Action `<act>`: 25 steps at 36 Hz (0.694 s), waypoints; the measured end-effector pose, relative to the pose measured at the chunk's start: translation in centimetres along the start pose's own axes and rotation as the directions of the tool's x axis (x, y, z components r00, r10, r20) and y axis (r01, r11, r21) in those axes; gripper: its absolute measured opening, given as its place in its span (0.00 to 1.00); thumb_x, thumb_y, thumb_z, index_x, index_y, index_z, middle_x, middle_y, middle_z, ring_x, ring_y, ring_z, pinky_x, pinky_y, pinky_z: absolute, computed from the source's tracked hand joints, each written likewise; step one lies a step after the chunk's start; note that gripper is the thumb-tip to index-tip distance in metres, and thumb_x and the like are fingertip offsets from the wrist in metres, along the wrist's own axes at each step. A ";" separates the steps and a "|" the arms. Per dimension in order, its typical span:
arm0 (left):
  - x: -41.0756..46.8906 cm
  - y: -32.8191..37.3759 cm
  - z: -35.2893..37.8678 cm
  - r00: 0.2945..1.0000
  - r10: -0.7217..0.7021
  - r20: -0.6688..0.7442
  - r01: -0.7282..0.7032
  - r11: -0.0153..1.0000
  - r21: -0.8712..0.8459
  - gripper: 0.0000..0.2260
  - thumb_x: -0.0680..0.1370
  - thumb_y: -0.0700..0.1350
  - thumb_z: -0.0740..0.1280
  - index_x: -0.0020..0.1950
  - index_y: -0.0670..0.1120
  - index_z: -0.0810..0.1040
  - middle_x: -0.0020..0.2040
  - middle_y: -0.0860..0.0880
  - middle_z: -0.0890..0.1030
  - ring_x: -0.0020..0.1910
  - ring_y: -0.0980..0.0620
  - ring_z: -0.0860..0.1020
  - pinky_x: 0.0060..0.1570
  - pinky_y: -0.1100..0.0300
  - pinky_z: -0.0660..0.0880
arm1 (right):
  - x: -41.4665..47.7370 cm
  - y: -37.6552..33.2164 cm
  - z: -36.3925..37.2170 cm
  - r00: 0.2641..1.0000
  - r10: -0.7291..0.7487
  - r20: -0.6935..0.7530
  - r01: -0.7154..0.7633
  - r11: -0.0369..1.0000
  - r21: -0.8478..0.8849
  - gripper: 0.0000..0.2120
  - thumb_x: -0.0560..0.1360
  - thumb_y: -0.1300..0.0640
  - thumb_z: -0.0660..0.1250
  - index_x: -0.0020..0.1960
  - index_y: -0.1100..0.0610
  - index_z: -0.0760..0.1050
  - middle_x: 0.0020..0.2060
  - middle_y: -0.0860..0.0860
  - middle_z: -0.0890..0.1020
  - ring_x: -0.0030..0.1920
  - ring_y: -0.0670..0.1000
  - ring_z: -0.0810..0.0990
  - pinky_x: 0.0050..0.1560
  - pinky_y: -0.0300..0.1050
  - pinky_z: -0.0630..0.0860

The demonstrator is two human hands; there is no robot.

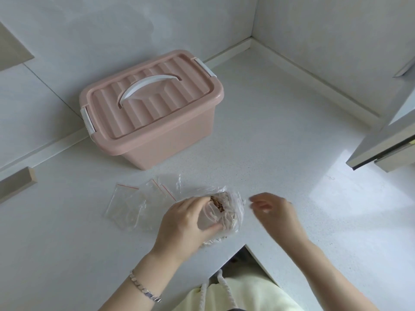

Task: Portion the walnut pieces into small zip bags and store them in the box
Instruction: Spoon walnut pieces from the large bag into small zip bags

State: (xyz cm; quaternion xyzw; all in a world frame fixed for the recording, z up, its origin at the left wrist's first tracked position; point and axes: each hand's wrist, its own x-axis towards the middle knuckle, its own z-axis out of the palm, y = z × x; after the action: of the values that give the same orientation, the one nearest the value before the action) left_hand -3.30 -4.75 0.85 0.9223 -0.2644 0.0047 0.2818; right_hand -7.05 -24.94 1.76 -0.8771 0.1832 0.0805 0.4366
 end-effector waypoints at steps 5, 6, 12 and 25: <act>-1.8 -1.1 -0.6 0.986 -0.168 -0.016 0.166 0.981 -0.105 0.30 0.62 0.64 0.69 0.54 0.42 0.80 0.49 0.52 0.83 0.52 0.58 0.75 0.53 0.73 0.66 | 1.5 7.3 -0.6 0.923 0.385 -0.030 -0.338 0.769 -0.543 0.10 0.76 0.57 0.62 0.55 0.60 0.73 0.47 0.54 0.75 0.43 0.53 0.73 0.43 0.42 0.70; -2.1 -1.2 -0.8 0.979 -0.204 -0.014 0.201 0.971 -0.130 0.31 0.61 0.64 0.69 0.55 0.43 0.80 0.50 0.55 0.81 0.54 0.59 0.74 0.53 0.74 0.66 | 1.5 8.3 -0.4 0.902 0.432 -0.019 -0.358 0.722 -0.592 0.10 0.75 0.57 0.61 0.54 0.60 0.72 0.44 0.53 0.73 0.42 0.53 0.71 0.42 0.42 0.68; -4.0 -1.9 -1.1 0.928 -0.371 0.034 0.366 0.890 -0.271 0.36 0.57 0.70 0.70 0.58 0.51 0.77 0.50 0.69 0.72 0.52 0.73 0.70 0.50 0.84 0.62 | 1.1 10.8 0.5 0.889 0.450 -0.084 -0.396 0.662 -0.636 0.07 0.75 0.61 0.56 0.43 0.58 0.73 0.37 0.50 0.71 0.37 0.52 0.72 0.28 0.40 0.61; -5.6 -3.9 -1.0 0.835 -0.546 0.058 0.529 0.772 -0.353 0.22 0.62 0.51 0.76 0.50 0.65 0.72 0.49 0.67 0.78 0.52 0.64 0.74 0.47 0.82 0.63 | 1.7 2.7 -1.4 0.994 0.103 0.026 -0.101 0.993 -0.057 0.07 0.79 0.54 0.59 0.53 0.52 0.75 0.25 0.50 0.76 0.21 0.47 0.71 0.22 0.38 0.70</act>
State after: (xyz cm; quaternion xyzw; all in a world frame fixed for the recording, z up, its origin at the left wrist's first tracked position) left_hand -6.09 1.27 -1.17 0.8925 0.0207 -0.1018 0.4390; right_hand -6.55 -28.02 0.12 -0.8773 0.2191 0.1202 0.4098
